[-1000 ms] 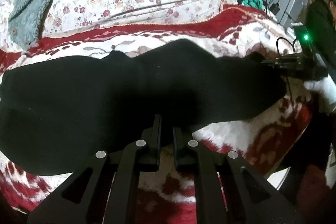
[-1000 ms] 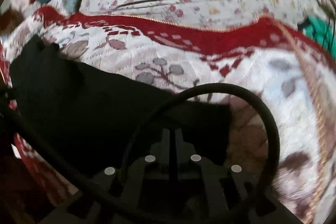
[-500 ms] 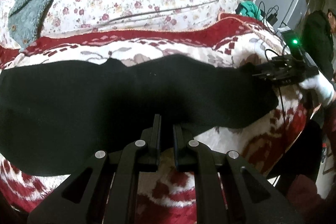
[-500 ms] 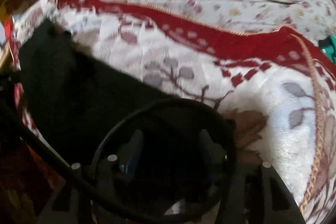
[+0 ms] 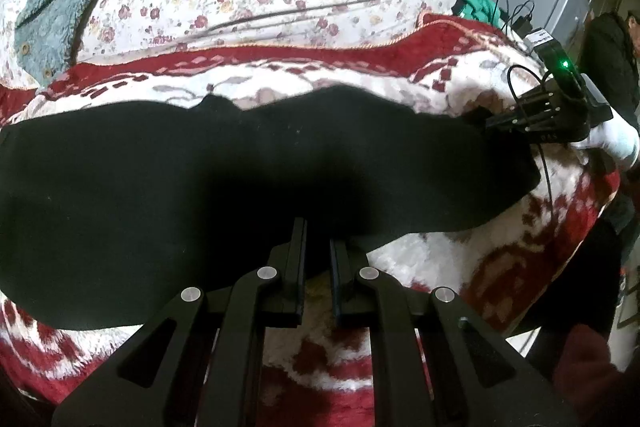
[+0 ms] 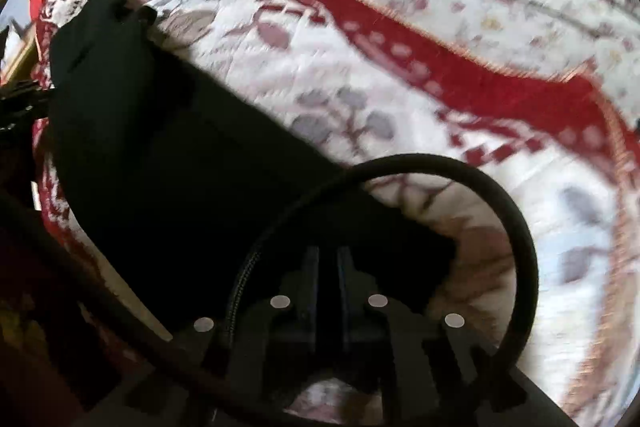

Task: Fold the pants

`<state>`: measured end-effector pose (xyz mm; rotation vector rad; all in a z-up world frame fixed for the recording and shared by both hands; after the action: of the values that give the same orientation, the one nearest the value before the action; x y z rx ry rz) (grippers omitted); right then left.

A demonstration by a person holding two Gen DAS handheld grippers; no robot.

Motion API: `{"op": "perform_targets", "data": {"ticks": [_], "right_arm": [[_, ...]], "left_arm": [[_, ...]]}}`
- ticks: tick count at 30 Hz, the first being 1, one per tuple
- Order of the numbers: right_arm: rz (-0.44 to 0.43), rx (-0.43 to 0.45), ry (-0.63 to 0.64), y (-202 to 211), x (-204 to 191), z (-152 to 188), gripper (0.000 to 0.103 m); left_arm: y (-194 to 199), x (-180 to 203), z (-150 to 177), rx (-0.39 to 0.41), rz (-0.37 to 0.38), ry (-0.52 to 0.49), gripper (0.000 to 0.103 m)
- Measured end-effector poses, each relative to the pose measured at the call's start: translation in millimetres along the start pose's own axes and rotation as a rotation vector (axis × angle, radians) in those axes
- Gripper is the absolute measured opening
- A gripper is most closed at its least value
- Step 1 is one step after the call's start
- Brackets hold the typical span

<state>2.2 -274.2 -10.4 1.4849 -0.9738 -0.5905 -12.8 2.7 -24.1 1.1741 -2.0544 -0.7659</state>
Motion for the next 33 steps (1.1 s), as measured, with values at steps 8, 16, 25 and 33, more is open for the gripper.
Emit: {"op": "perform_targets", "data": {"ticks": [8, 16, 25, 33], "right_arm": [[0.236, 0.002, 0.014, 10, 38, -15, 0.007], [0.261, 0.01, -0.045, -6, 32, -14, 0.023], [-0.181, 0.425, -0.201, 66, -54, -77, 0.043], [-0.279, 0.539, -0.025, 61, -185, -137, 0.053]], "left_arm": [[-15, 33, -5, -0.006, 0.1, 0.006, 0.013], [-7, 43, 5, -0.03, 0.082, -0.055, 0.025], [53, -46, -12, 0.057, -0.051, 0.143, 0.032], [103, -180, -9, 0.149, -0.177, 0.47, 0.055]]}}
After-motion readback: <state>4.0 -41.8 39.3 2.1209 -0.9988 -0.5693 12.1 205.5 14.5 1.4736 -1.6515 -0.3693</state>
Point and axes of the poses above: each gripper's, at about its wrist camera, not at the fingertips, and y roughly against the way its jaws point, x to its right, z to its underside, the point moved 8 cm from there along -y, roughly the way its jaws point, and after that the axes turned 3 degrees about z, right-handed, at the moved point
